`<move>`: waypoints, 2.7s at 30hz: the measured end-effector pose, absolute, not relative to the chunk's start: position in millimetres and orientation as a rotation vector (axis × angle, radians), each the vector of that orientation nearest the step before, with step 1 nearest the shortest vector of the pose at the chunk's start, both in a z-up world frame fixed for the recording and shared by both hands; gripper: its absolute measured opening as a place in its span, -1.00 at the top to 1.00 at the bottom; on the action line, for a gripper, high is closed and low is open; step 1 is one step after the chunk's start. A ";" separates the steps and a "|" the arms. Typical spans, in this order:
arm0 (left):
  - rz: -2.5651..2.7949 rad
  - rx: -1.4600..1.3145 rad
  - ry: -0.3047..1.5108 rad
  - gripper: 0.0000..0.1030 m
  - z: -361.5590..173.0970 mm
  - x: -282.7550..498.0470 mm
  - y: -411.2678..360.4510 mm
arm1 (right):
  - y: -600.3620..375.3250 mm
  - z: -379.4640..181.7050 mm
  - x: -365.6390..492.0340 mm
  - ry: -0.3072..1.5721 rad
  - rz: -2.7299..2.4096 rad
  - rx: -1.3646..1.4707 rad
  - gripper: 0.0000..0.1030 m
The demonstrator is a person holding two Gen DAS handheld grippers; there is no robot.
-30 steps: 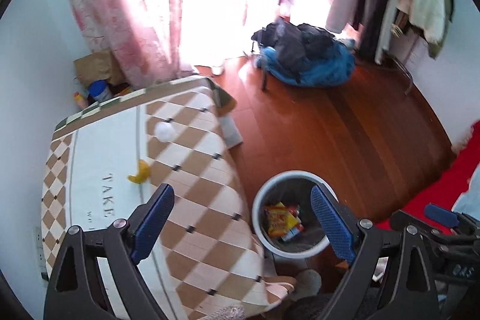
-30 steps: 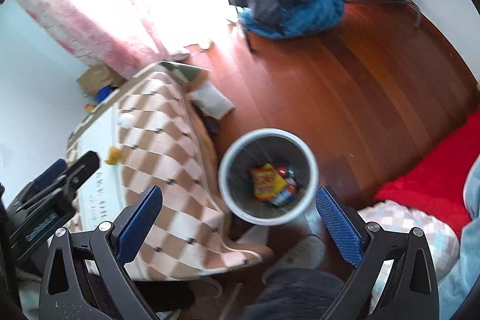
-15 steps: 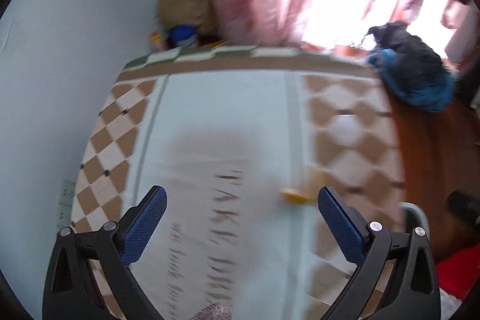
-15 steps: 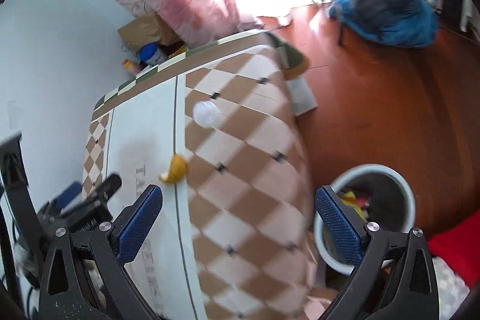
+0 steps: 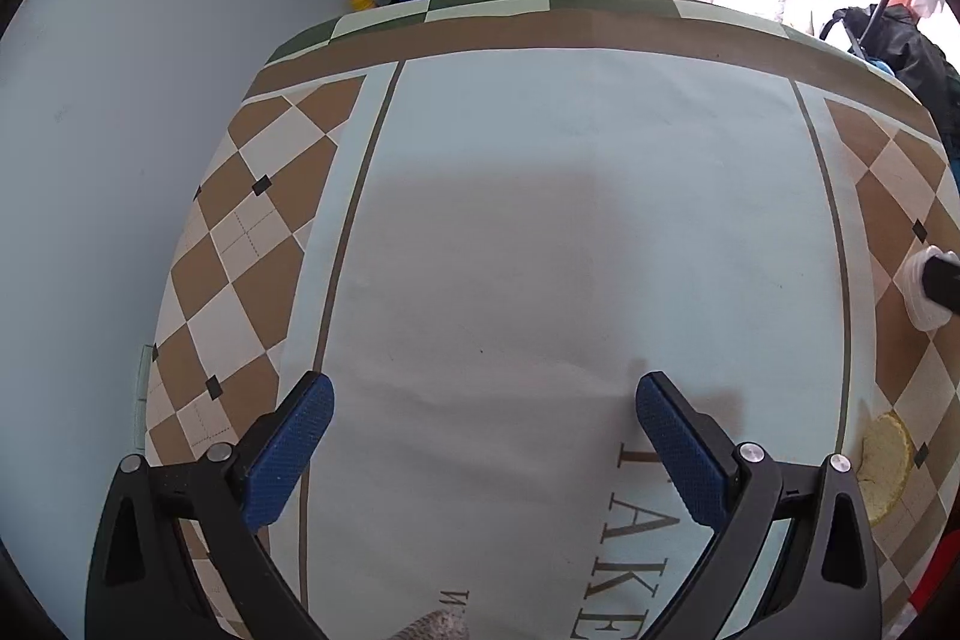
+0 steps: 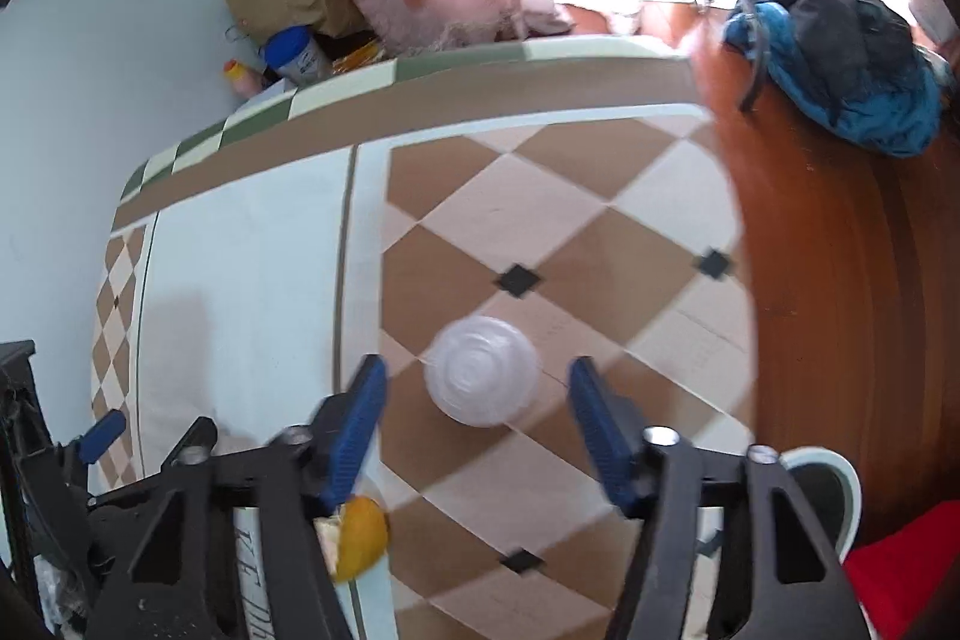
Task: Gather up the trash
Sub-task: 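Grasp the orange peel with the left gripper while the right grasps the clear cup, then carry the peel and cup over the bin and open both grippers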
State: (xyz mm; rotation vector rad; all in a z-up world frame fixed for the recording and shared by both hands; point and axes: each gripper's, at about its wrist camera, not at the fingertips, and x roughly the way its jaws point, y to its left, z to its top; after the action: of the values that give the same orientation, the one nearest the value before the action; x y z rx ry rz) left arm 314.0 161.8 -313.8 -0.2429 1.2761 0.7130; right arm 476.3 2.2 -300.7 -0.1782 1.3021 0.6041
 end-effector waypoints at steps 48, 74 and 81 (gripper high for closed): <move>-0.035 -0.198 1.040 0.93 -176.0 296.0 -165.1 | -359.9 -207.2 340.7 1.192 0.406 0.054 0.16; -0.038 -0.246 1.427 -0.88 -323.7 401.0 -231.8 | -444.9 -388.0 417.7 1.571 0.237 0.159 -0.95; 0.021 -0.166 1.340 -1.00 -276.4 347.6 -221.1 | -457.9 -327.6 378.0 1.518 0.225 0.152 -1.00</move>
State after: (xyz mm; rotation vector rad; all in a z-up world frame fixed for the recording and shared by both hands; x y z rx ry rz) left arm 347.6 -221.1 -276.4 -0.1661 1.3401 0.0207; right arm 378.0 -457.9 -327.6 0.1516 1.5185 0.2252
